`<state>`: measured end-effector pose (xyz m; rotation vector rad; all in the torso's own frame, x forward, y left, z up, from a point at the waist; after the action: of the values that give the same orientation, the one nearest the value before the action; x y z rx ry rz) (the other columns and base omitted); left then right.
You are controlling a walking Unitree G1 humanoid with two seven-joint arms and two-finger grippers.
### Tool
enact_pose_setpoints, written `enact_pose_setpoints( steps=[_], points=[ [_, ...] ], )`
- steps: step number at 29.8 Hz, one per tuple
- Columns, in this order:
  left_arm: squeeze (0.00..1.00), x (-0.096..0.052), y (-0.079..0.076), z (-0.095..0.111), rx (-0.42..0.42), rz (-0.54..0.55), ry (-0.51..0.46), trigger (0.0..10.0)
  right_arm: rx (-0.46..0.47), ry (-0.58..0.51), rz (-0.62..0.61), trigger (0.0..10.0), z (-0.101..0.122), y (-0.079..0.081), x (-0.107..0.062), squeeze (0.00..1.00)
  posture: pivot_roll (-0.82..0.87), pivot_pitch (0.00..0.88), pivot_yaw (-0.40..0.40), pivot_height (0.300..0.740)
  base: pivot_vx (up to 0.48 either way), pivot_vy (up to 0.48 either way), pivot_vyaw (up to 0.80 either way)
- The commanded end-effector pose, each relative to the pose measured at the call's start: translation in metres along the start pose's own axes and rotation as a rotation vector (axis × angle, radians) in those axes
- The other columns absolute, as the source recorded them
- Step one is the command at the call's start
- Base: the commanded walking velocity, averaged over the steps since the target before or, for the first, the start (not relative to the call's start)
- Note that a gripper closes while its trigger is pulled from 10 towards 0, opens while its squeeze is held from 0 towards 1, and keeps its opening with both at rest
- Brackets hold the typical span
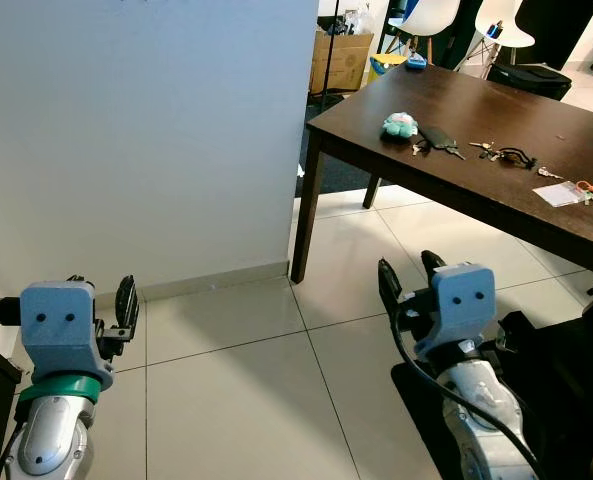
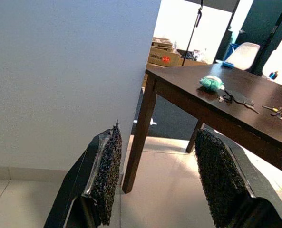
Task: Hang keys on a hook
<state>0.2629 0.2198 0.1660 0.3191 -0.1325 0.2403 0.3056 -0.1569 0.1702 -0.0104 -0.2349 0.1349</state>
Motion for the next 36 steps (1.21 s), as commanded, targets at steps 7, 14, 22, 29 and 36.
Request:
enact_pose_setpoints(
  steps=[7,14,22,29,36],
  points=[
    [0.0,0.023,-0.046,0.014,-0.066,-0.234,0.058,10.0,0.209,0.142,-0.038,10.0,0.0,0.013,0.034,0.0,-0.09,0.0,0.064,0.74,0.0,0.0,0.0],
    [0.0,0.01,-0.04,0.001,-0.133,-0.236,0.13,10.0,0.227,0.067,-0.032,10.0,0.007,0.017,0.028,0.0,-0.08,0.0,0.065,0.74,0.0,0.0,0.0],
    [0.0,0.009,-0.042,0.003,0.022,-0.287,0.084,10.0,0.18,0.098,0.012,10.0,0.001,0.026,0.028,0.0,-0.08,0.0,0.062,0.74,0.0,0.0,0.0],
    [0.0,-0.006,-0.033,-0.013,0.142,-0.272,0.099,10.0,0.112,0.113,0.009,10.0,-0.007,0.023,0.023,0.0,-0.07,0.0,0.052,0.74,0.0,0.0,0.0],
    [0.0,-0.002,-0.041,-0.002,0.058,-0.28,0.094,10.0,0.18,0.099,0.066,10.0,-0.003,0.034,0.03,0.0,-0.06,0.0,0.051,0.74,0.0,0.0,0.0]
  ],
)
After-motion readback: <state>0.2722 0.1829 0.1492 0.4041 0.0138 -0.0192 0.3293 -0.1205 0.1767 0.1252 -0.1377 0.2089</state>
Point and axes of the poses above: a point about 5 cm out from each wrist's last joint towards the gripper, its own x axis pointing out of the wrist towards the gripper, its own z axis along the axis of the wrist's last joint, y = z × x, the point moved 4 cm from there along x, pointing out of the wrist towards the gripper, and after that the axes turned 10 degrees about x, right-handed, at the moved point
